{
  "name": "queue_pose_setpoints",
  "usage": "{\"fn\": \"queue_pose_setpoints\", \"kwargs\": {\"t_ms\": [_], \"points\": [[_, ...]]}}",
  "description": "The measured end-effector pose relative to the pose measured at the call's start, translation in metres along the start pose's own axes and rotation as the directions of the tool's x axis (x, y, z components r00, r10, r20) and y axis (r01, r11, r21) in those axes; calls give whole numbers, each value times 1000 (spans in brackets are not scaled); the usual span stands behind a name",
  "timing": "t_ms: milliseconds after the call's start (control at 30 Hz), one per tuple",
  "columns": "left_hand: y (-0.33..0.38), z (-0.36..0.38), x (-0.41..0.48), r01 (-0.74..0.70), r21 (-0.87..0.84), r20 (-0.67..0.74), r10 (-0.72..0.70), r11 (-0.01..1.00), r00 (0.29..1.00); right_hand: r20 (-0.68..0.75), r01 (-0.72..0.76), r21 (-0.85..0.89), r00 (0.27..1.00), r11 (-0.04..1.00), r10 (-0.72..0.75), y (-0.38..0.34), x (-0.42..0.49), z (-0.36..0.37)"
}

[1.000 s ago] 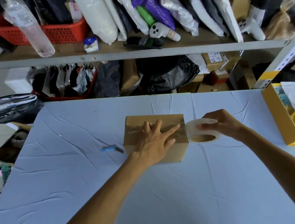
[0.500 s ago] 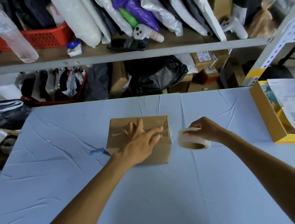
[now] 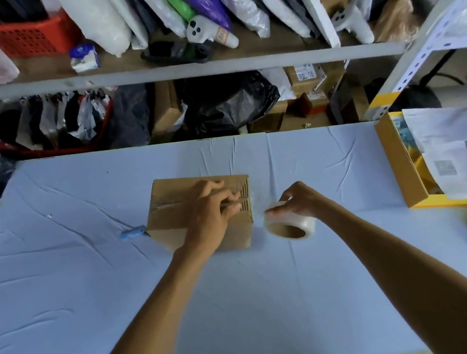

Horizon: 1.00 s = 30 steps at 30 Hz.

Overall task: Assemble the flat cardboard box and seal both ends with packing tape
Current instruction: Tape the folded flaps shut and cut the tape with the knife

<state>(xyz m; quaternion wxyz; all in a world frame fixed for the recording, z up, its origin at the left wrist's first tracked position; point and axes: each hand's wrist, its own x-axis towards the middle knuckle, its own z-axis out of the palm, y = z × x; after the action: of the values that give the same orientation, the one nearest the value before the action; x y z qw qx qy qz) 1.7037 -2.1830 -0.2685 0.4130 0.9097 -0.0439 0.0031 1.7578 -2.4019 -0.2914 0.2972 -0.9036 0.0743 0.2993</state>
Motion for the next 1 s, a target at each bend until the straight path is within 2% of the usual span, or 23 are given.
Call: {"fn": "queue_pose_setpoints", "kwargs": {"t_ms": [100, 167, 200, 300, 333, 400, 567, 767, 900, 1000], "points": [[-3, 0, -1, -7, -60, 40, 10, 998, 999, -87, -51, -88, 995, 995, 44, -4, -7, 8], [-4, -2, 1, -27, -63, 43, 30, 998, 999, -145, -15, -112, 989, 994, -1, 1, -11, 9], [-3, -3, 2, -25, -57, 40, 27, 998, 999, -128, 40, -77, 991, 996, -50, 4, -13, 8], [0, -4, 2, -5, -49, 14, 6, 999, 1000, 28, 220, 246, 972, 944, -234, 20, -15, -3], [2, -3, 1, 9, -55, 10, -8, 998, 1000, 77, 239, 327, 958, 914, -278, 24, -16, -8], [3, -2, 0, 26, -70, 15, -25, 997, 1000, 143, 248, 386, 935, 889, -323, 31, -14, -17], [3, -2, -3, 16, -58, -7, -16, 998, 1000, 143, 239, 322, 944, 916, -297, 34, -5, -7], [-7, 5, -2, -27, -34, 12, 27, 999, 1000, 136, 171, -52, 977, 984, -163, 29, 20, 17], [-5, 2, 6, -37, -26, 33, 37, 999, 999, 25, 211, -57, 977, 976, -210, 31, 12, 16], [3, 0, 8, -111, 73, 135, 101, 991, 986, -35, 257, 93, 966, 962, -254, 35, 7, 14]]}}
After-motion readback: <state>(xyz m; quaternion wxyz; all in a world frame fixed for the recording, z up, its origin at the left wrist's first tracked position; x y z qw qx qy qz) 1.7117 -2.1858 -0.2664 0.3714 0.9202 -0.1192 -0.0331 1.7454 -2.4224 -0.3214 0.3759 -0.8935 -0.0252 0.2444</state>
